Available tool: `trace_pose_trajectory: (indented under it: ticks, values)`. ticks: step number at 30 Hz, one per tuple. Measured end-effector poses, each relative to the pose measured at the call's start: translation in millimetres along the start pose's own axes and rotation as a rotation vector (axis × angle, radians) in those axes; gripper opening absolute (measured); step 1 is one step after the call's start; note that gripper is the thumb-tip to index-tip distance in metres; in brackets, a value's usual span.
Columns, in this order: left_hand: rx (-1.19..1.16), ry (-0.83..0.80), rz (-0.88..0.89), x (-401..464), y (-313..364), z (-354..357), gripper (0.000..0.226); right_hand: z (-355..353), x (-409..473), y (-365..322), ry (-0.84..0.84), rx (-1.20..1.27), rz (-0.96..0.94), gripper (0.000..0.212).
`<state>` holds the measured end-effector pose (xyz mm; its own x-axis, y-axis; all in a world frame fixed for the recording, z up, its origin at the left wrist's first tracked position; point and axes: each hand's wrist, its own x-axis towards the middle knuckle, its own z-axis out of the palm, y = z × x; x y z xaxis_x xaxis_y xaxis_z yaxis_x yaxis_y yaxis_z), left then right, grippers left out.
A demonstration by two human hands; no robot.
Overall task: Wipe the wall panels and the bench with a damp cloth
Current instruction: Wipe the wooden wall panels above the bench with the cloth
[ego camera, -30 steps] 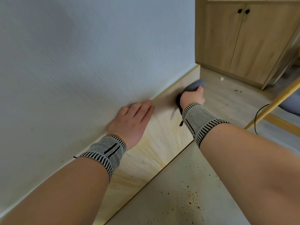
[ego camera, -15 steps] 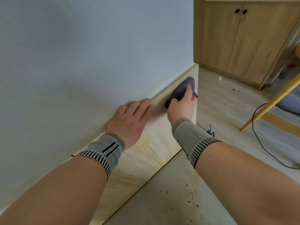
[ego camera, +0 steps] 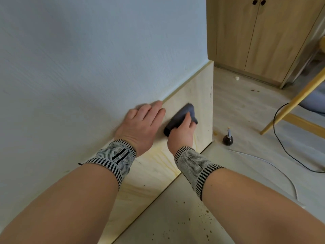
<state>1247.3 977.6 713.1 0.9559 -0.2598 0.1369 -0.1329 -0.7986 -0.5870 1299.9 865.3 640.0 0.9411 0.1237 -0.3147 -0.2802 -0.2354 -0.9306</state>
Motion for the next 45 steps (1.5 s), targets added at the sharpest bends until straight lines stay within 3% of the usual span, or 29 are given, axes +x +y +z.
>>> trace_pose_trajectory:
  ticks: [2, 5, 6, 9, 12, 16, 18, 22, 27, 29, 32, 33, 36, 38, 40, 43, 45]
  values:
    - [0.002, 0.003, 0.001, 0, 0, 1, 0.059, -3, -4, -2, -0.047, -0.089, 0.034, 0.080]
    - [-0.030, 0.010, -0.014, 0, 1, -1, 0.056, 4, -28, -2, -0.015, -0.059, -0.379, 0.069]
    - [-0.044, 0.008, -0.017, 0, 1, -2, 0.056, 8, -30, 3, -0.008, -0.061, -0.424, 0.068]
    - [-0.054, 0.000, -0.018, 1, 1, -3, 0.055, 7, -18, 12, -0.029, -0.100, -0.248, 0.070]
    - [-0.033, 0.014, -0.008, 1, 1, 0, 0.056, 1, -13, 9, -0.131, -0.314, -0.017, 0.079]
    - [-0.042, 0.002, -0.014, 1, 0, 2, 0.056, 12, -39, 5, -0.053, -0.116, -0.409, 0.067]
    - [-0.064, -0.002, -0.018, 1, 0, 1, 0.057, 15, -33, 15, -0.032, -0.109, -0.398, 0.068]
    - [-0.071, 0.042, -0.016, 1, 1, 3, 0.053, 11, -18, 22, -0.077, -0.254, -0.149, 0.072]
    - [-0.042, 0.039, -0.025, 0, 0, 6, 0.049, 32, -45, 25, -0.031, -0.161, -0.514, 0.076]
    - [-0.043, 0.030, -0.019, -1, 0, 7, 0.051, 31, -37, 33, -0.032, -0.149, -0.426, 0.079]
    - [-0.030, 0.043, -0.022, 0, 1, 8, 0.052, 25, -26, 32, -0.097, -0.186, -0.058, 0.079]
    - [-0.031, 0.043, -0.020, 0, 1, 8, 0.053, 26, -27, 29, -0.092, -0.171, -0.045, 0.078]
    - [-0.037, 0.018, -0.022, 0, 1, 8, 0.055, 34, -42, 17, 0.036, -0.070, -0.368, 0.072]
    - [-0.029, 0.010, -0.022, 0, 0, 8, 0.058, 40, -45, 24, 0.050, -0.061, -0.445, 0.074]
    - [-0.048, 0.019, -0.022, 0, 0, 8, 0.059, 38, -38, 32, 0.002, -0.060, -0.317, 0.080]
    - [-0.044, 0.066, -0.027, 0, 0, 9, 0.053, 30, -23, 32, -0.124, -0.153, 0.089, 0.081]
    - [-0.041, 0.081, -0.022, 0, 1, 10, 0.050, 27, -19, 22, -0.063, -0.106, 0.052, 0.074]
